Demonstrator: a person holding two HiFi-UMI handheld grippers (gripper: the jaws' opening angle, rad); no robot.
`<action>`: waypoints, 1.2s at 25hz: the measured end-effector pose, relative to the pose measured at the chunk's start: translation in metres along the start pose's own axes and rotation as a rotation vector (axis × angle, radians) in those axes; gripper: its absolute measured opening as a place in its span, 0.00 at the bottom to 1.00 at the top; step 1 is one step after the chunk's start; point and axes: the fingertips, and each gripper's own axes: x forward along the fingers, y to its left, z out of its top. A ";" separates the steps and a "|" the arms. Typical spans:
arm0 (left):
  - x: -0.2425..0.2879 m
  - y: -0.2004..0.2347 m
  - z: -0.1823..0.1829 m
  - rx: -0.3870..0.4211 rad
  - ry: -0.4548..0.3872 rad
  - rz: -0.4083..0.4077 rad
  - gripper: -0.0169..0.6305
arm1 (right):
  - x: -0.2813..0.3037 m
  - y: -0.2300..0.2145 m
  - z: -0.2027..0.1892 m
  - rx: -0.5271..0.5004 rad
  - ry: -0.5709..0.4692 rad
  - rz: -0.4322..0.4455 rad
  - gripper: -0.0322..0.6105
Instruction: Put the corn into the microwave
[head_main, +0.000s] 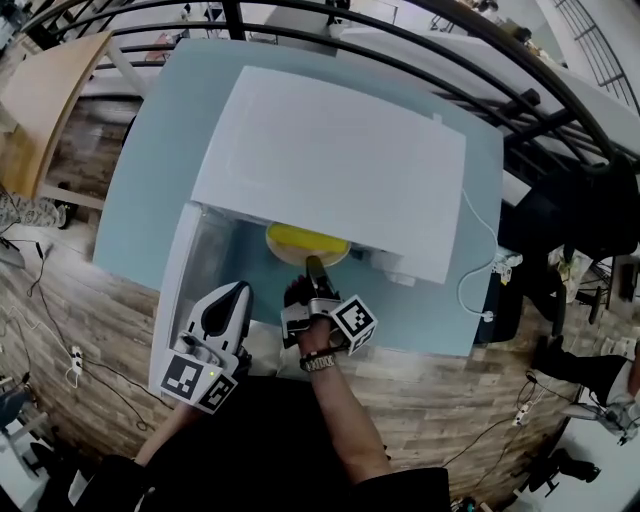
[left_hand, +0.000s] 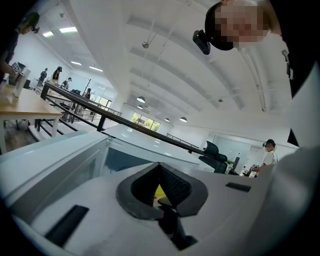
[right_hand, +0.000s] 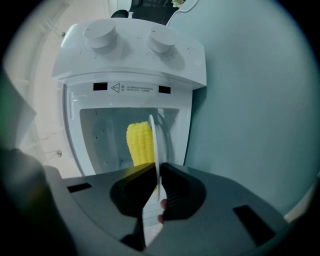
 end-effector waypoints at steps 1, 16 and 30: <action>0.001 0.000 -0.001 -0.001 0.000 0.001 0.03 | 0.003 -0.002 0.001 0.002 -0.003 0.003 0.09; 0.007 -0.005 -0.018 -0.028 0.026 -0.004 0.03 | 0.044 -0.003 0.013 0.039 -0.035 0.000 0.09; 0.007 0.005 -0.016 -0.042 0.019 0.015 0.03 | 0.063 -0.005 0.015 0.045 -0.047 -0.028 0.10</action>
